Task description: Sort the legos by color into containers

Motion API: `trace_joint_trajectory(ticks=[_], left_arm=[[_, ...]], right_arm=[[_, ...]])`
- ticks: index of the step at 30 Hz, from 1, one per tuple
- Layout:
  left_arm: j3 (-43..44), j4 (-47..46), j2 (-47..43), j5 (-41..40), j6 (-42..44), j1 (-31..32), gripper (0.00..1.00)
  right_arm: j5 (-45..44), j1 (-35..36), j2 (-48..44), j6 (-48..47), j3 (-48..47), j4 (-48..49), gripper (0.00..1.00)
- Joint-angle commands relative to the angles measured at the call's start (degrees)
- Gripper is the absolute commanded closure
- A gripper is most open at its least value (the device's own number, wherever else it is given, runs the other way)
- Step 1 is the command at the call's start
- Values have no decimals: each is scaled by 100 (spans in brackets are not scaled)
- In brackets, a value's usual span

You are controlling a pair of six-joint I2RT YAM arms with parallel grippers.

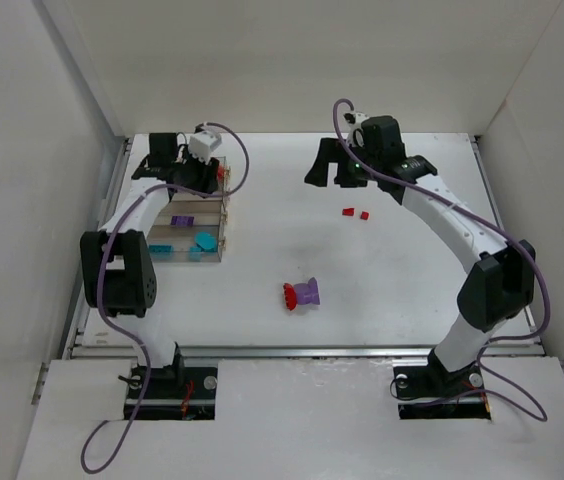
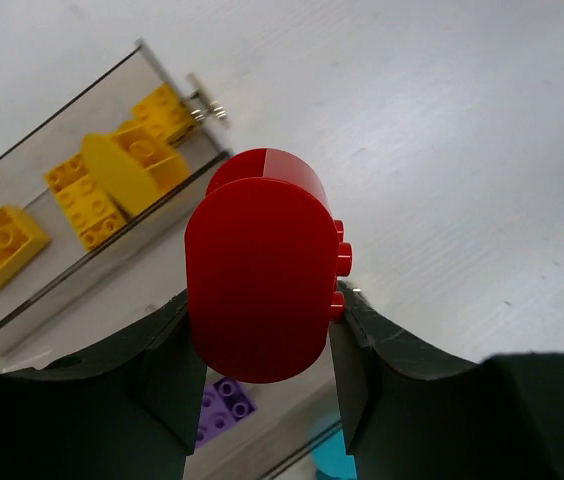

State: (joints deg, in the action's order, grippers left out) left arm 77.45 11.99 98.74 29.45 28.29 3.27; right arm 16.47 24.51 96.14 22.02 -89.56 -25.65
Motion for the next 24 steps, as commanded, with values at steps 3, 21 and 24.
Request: trace_joint_trajectory(ticks=[3, 21, 24], left_arm=[[728, -100, 453, -431, -668, -283, 100], [666, -559, 1095, -1329, 3075, -283, 87], [412, -557, 1095, -1328, 3515, -283, 84]], right_arm=[[31, 18, 361, -163, -536, -37, 0], [-30, -87, 590, -225, -703, -142, 0], [-30, -87, 590, -225, -703, -142, 0]])
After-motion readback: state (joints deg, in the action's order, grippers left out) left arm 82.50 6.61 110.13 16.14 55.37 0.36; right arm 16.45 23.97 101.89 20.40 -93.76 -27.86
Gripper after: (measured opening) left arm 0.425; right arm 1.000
